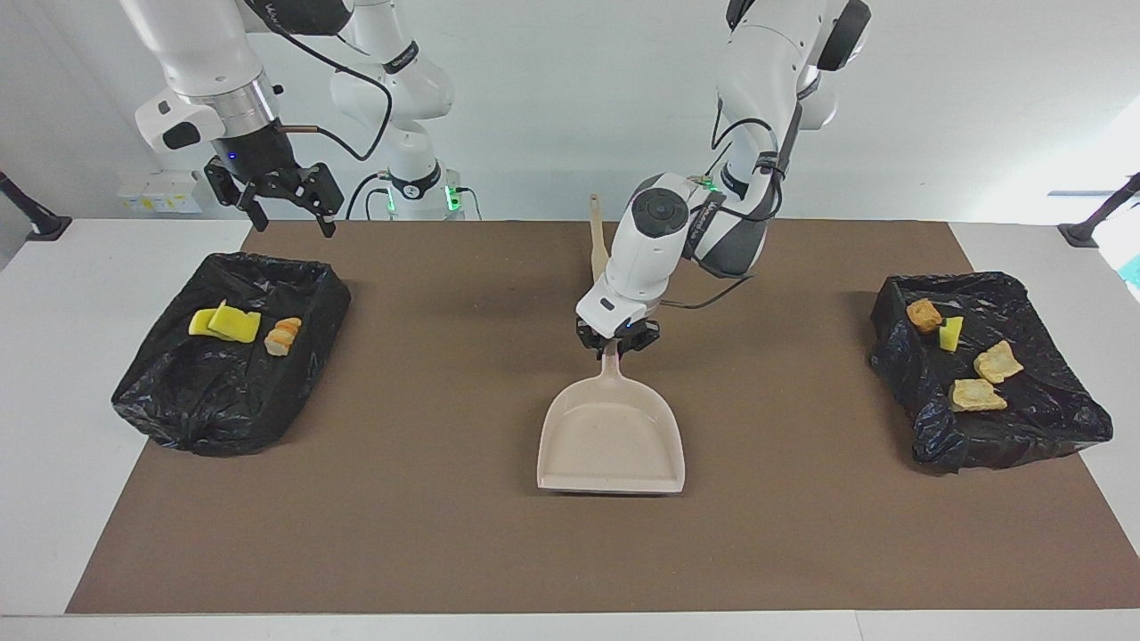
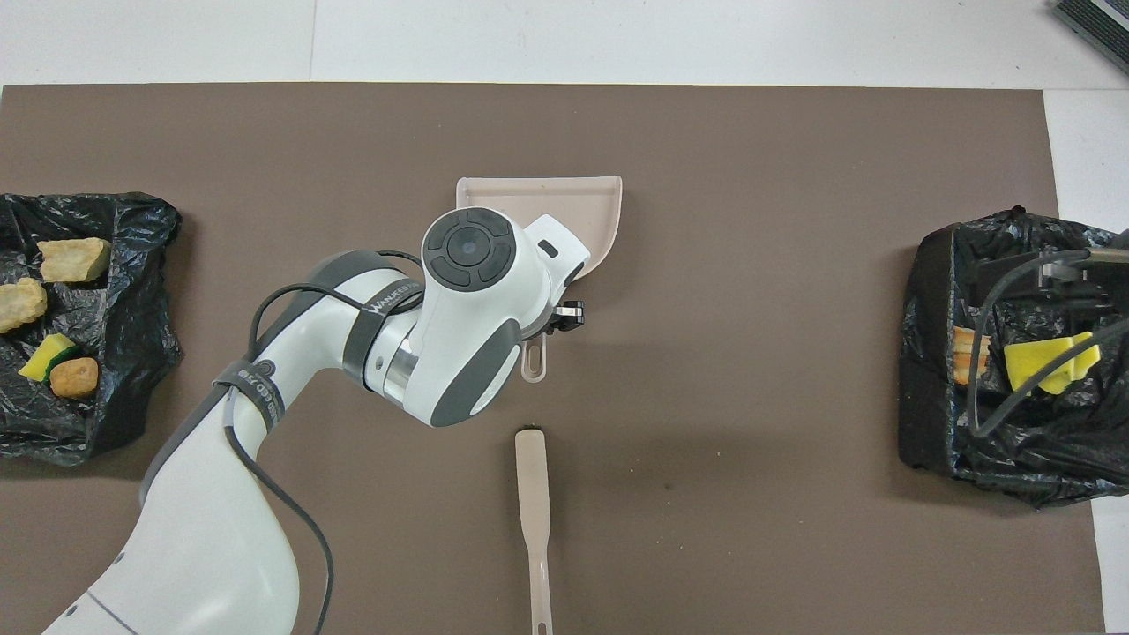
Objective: Sweep and dump trash in bin
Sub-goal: 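Bring the dustpan back and set it on the table with the left gripper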
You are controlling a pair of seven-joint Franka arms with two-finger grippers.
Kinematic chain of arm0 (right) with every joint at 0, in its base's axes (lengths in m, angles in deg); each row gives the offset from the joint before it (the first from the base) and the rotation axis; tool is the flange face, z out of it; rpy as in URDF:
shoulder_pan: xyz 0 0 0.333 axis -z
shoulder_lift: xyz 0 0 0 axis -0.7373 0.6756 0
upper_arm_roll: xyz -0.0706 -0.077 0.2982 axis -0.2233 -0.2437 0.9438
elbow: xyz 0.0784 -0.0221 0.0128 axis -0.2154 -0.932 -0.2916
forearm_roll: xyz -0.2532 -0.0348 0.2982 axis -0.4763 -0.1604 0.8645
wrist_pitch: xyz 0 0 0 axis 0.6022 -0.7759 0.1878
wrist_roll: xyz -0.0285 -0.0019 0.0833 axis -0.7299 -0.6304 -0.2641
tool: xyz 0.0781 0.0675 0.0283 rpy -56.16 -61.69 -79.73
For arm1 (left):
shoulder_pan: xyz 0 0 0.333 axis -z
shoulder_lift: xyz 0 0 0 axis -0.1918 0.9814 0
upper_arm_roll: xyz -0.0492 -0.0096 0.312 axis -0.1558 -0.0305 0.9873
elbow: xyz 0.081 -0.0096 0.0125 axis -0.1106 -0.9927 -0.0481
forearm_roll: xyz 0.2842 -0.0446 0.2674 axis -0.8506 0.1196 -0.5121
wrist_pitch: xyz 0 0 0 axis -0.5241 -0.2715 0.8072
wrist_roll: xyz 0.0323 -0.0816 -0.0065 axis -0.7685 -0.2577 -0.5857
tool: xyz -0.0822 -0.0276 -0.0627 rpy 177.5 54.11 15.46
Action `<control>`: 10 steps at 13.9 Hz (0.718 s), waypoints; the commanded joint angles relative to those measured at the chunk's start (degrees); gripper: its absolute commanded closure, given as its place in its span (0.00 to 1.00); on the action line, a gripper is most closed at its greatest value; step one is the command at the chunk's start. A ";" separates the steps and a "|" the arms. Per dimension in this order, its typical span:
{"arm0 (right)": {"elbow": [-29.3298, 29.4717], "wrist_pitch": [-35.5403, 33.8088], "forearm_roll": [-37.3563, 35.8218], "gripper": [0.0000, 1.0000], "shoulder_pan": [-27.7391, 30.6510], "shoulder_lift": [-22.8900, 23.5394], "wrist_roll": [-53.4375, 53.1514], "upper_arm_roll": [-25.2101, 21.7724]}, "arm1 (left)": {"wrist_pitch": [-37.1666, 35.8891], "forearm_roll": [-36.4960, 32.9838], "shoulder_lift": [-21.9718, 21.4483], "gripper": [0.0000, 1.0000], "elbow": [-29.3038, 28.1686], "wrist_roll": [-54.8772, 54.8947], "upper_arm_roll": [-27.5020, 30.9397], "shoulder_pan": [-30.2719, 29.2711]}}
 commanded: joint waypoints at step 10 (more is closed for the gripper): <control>-0.97 -0.16 1.10 0.00 0.40 -0.97 0.77 -0.03 | 5.27 -2.63 1.06 1.00 -1.78 -1.78 1.15 1.31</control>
